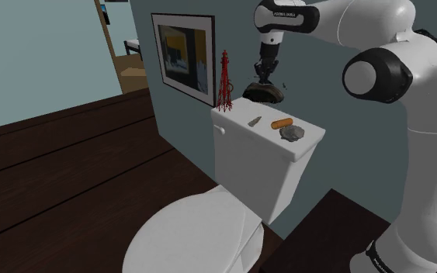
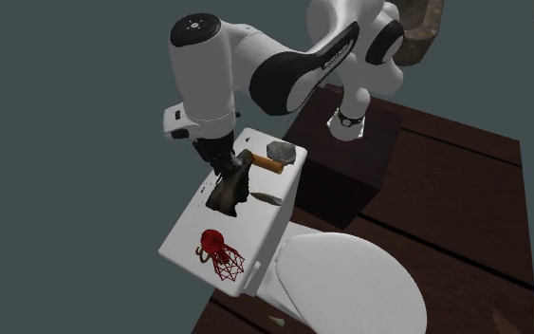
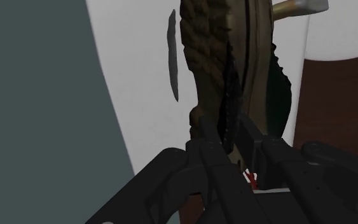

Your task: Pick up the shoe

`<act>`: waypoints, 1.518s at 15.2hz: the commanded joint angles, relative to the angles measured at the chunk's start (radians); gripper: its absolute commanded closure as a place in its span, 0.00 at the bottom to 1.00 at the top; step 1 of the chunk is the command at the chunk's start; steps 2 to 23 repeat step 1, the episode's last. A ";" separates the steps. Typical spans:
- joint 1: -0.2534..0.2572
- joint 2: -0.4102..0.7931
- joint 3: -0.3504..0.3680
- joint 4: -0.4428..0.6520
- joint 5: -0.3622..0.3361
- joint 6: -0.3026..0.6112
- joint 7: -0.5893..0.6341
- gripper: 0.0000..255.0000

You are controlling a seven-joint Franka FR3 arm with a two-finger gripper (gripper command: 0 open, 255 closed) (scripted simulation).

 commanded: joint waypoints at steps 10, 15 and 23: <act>0.000 0.001 0.000 0.010 0.000 -0.008 0.001 1.00; 0.000 0.001 0.000 0.010 0.000 -0.008 0.001 1.00; 0.000 0.001 0.000 0.010 0.000 -0.008 0.001 1.00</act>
